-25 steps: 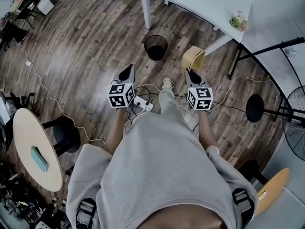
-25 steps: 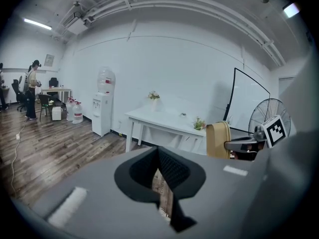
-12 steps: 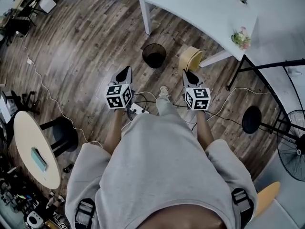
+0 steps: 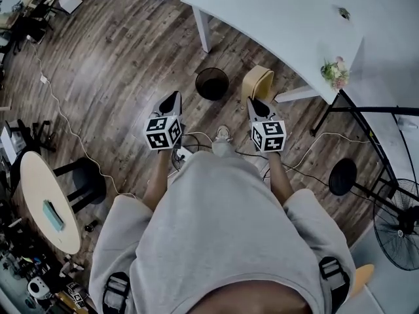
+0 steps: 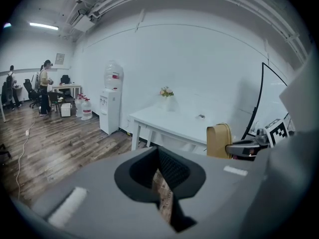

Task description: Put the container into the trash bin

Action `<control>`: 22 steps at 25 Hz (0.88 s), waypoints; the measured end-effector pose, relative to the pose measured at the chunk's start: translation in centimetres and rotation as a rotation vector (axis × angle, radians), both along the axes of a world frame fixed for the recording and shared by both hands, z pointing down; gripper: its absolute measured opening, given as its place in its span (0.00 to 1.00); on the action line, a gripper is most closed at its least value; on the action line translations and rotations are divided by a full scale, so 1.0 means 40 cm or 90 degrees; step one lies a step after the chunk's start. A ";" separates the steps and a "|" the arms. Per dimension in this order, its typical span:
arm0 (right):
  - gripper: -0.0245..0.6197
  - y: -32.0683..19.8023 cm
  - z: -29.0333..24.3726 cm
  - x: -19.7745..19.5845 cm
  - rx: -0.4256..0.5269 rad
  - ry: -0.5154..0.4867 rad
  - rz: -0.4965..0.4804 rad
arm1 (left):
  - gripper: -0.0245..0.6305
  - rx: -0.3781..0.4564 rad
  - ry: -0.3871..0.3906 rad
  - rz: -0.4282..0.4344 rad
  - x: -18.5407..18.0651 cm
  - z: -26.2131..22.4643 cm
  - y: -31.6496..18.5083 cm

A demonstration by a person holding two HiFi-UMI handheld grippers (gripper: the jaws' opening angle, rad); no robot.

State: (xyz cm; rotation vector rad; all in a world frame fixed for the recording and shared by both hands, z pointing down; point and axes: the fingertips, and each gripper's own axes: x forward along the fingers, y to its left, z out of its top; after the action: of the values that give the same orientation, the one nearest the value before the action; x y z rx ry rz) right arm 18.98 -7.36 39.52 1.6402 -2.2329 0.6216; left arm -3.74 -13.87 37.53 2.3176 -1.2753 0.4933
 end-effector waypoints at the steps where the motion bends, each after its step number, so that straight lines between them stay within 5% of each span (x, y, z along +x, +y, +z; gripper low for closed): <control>1: 0.08 -0.013 0.002 0.002 -0.002 -0.001 -0.005 | 0.05 -0.002 -0.002 -0.003 0.002 0.002 -0.011; 22: 0.08 -0.148 0.099 -0.083 -0.077 0.000 -0.069 | 0.05 -0.059 -0.007 -0.034 -0.048 0.107 -0.145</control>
State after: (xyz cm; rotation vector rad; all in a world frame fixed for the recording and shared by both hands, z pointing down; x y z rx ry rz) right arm 15.66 -13.27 43.46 1.4514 -2.2204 0.7118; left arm -5.66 -19.68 41.82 2.2028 -1.2880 0.5363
